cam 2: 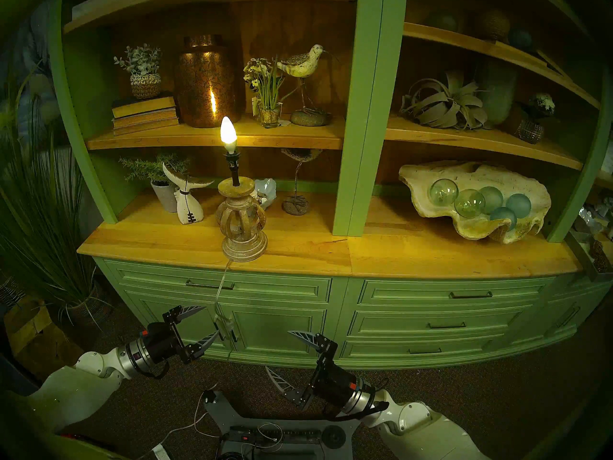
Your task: Grab cable and switch light on
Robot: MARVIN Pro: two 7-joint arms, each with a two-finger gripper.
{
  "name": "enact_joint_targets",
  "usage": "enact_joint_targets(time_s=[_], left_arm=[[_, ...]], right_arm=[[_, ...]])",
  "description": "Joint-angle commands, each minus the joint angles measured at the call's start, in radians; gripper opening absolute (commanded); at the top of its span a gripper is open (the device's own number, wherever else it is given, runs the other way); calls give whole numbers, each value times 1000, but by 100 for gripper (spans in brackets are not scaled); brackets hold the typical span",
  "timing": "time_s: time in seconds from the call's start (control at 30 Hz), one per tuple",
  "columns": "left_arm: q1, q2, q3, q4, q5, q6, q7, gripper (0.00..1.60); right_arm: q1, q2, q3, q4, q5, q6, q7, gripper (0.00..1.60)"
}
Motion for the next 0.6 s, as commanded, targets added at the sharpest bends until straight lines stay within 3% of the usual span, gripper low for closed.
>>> enact_joint_targets(time_s=[0.0,0.2,0.33,0.57], left_arm=[[43,14,-29,32,-11,-41,27,160],[77,22,-49,37,-9,-88,49,160],[87,35,-59,16,3,-110,62,160],[90,36,-78,-33,30,-149,101,160]], right_arm=[[-66,-16,72,-101,-38,-8,-23,160],[-151,-26,180,-176,-135,-8,-101,160],[-155,-60,219,-129,-232,-8,-123,160],[-134,-111,233,-62,-310,-8,-147,160]])
